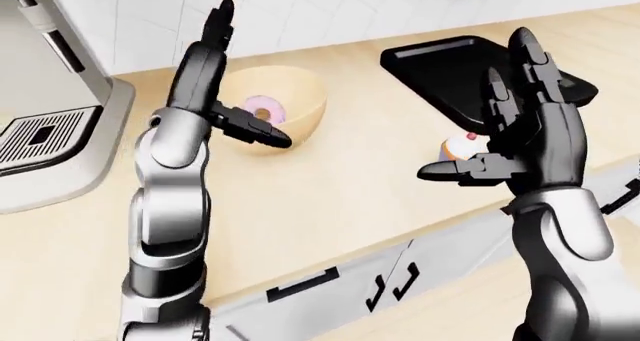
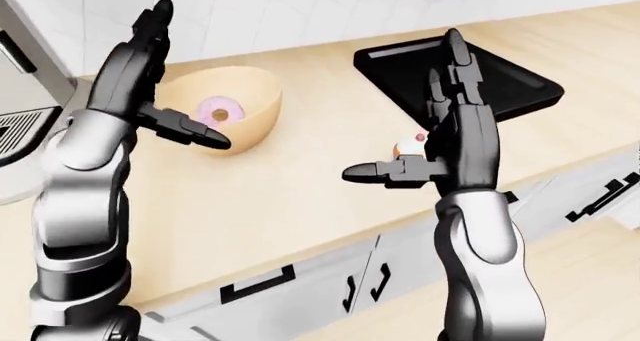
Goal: Pick up the bowl with donut and place it on the tray. Pick up the cupcake and place it on the tray.
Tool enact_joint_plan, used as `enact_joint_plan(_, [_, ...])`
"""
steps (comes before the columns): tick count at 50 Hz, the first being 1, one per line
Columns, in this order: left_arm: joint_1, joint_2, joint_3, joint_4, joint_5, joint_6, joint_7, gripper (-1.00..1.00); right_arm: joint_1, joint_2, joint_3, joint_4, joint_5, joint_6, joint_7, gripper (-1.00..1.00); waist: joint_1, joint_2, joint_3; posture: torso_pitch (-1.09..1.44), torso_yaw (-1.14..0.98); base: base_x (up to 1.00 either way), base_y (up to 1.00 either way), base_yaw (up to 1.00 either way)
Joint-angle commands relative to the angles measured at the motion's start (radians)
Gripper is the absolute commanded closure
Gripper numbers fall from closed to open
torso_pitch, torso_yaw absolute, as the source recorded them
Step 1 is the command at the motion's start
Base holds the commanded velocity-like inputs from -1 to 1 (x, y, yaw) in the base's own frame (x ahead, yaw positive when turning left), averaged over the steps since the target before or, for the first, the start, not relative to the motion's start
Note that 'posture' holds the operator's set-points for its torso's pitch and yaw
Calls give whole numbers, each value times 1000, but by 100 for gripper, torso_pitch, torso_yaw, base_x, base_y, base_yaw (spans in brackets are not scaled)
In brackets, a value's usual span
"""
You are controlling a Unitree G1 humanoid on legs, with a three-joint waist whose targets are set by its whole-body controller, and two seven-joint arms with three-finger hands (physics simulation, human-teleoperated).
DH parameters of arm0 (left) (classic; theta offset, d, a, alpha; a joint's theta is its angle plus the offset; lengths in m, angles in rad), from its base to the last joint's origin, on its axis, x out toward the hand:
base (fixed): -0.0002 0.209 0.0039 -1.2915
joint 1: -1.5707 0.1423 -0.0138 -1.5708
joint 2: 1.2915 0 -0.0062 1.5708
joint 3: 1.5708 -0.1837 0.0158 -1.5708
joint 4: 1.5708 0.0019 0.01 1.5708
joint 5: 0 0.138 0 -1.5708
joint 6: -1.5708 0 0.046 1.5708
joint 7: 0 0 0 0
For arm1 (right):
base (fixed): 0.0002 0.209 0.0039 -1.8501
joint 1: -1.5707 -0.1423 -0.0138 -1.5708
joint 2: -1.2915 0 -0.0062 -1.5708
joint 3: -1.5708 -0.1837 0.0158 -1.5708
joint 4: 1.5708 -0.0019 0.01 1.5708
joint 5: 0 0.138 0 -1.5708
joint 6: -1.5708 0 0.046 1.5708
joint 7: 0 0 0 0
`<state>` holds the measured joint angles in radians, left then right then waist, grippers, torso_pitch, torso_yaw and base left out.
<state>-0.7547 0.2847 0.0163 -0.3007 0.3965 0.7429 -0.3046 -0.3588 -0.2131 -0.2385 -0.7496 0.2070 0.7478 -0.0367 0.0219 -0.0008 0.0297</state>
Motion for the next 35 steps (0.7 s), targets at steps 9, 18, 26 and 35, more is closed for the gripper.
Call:
enact_joint_plan(9, [-26, -105, -6, 122, 280, -292, -88, -100, -11, -3, -3, -33, 4, -34, -1, -100, -2, -13, -23, 0, 0, 0, 0, 0])
enact_joint_plan(18, [-3, -144, -30, 200, 404, -406, -90, -100, -2, -5, -14, -45, 16, -31, -4, -100, -4, -14, -27, 0, 0, 0, 0, 0])
enact_joint_plan(26, [-10, -157, -26, 339, 449, -508, -27, -100, 3, -6, -16, -61, 24, -23, -9, -100, -6, -10, -34, 0, 0, 0, 0, 0])
enact_joint_plan(35, [-29, -153, -27, 461, 485, -566, 26, -98, 8, -7, -21, -84, 32, -5, -13, -100, -8, -11, -36, 0, 0, 0, 0, 0])
